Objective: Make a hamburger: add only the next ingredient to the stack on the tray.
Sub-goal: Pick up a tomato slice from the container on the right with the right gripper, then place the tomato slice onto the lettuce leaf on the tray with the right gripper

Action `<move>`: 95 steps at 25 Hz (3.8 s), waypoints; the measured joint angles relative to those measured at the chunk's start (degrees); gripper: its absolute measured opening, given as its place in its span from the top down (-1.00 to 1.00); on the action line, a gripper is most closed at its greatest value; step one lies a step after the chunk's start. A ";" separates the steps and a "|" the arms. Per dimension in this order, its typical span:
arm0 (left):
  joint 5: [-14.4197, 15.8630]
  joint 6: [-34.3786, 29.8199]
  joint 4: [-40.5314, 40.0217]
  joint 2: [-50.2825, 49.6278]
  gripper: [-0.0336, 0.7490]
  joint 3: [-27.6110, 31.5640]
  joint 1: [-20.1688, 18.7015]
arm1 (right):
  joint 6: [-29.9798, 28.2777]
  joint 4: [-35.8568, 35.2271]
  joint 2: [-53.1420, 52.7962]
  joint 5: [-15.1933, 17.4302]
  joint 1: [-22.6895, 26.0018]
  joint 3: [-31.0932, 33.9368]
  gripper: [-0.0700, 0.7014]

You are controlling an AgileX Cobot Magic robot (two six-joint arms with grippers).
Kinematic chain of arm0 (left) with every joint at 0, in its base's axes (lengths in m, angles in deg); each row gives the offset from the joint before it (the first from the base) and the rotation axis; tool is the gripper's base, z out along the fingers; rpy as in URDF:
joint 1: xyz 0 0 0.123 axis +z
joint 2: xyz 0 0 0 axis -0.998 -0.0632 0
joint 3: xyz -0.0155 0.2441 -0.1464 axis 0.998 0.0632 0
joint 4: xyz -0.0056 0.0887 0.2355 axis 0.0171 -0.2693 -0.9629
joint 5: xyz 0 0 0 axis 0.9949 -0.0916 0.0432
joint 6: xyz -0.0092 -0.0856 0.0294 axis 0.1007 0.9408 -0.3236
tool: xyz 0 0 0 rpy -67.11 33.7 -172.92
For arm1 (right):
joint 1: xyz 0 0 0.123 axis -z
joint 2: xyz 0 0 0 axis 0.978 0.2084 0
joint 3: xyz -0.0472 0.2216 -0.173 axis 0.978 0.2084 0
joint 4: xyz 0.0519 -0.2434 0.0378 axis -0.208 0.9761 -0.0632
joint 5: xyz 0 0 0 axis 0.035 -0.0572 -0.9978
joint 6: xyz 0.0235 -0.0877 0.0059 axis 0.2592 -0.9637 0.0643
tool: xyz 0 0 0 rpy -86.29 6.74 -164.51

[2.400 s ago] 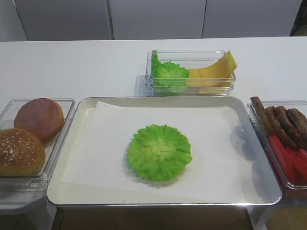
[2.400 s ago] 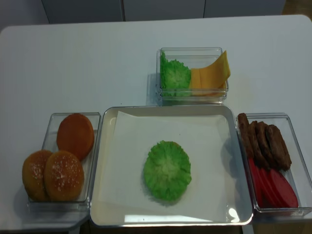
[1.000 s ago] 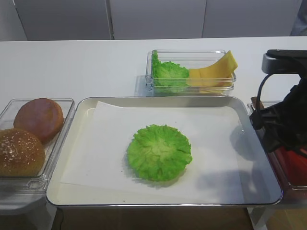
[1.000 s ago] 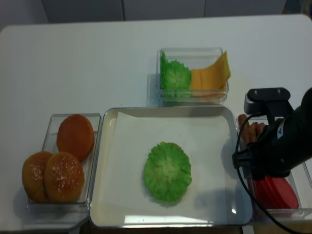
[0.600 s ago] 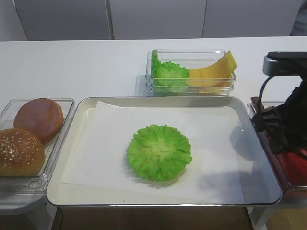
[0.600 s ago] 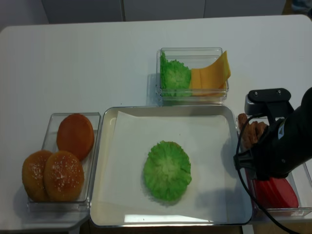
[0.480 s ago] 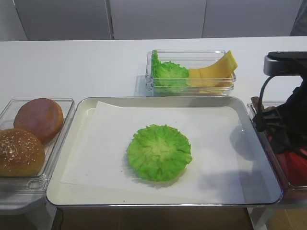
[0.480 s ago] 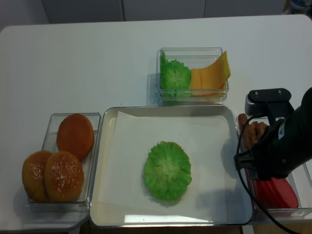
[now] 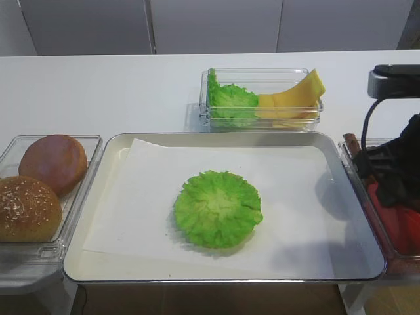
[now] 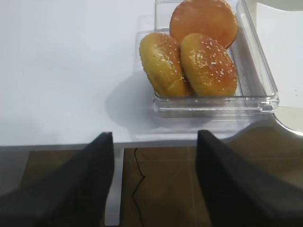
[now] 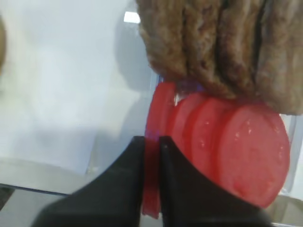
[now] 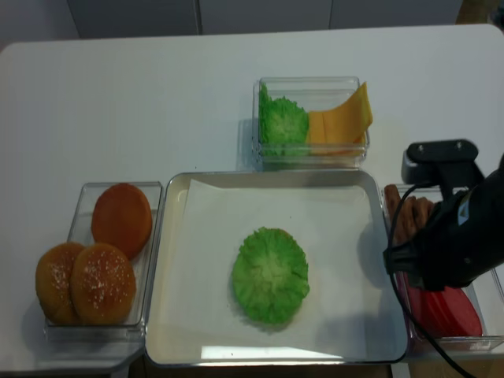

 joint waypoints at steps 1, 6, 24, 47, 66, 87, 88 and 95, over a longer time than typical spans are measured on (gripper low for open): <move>0.00 0.00 0.00 0.00 -0.14 0.00 0.00 | 0.00 -0.10 -1.29 0.43 0.00 0.00 0.63; 0.00 0.00 0.00 0.00 -0.14 0.00 0.00 | 0.09 -0.72 -7.83 2.18 0.00 0.00 0.63; 0.00 0.00 0.00 0.00 -0.14 0.00 0.00 | -1.13 -4.74 -16.15 5.49 0.00 -9.13 0.63; 0.00 0.00 0.00 0.00 -0.14 0.00 0.02 | 6.21 14.89 15.76 -4.76 -27.49 -19.79 0.63; 0.00 0.00 0.00 0.00 -0.14 0.00 0.02 | 5.23 16.74 20.45 -5.55 -28.52 -20.71 0.63; 0.00 0.00 0.00 0.00 -0.14 0.00 0.02 | 5.00 9.60 21.22 -3.86 -28.52 -21.06 -0.21; 0.00 0.00 0.00 0.00 -0.14 0.00 0.02 | 5.00 9.09 21.22 -3.59 -28.52 -21.06 -0.30; 0.00 0.00 0.00 0.00 -0.14 0.00 0.02 | 5.00 8.16 20.97 -2.29 -28.52 -21.06 -0.78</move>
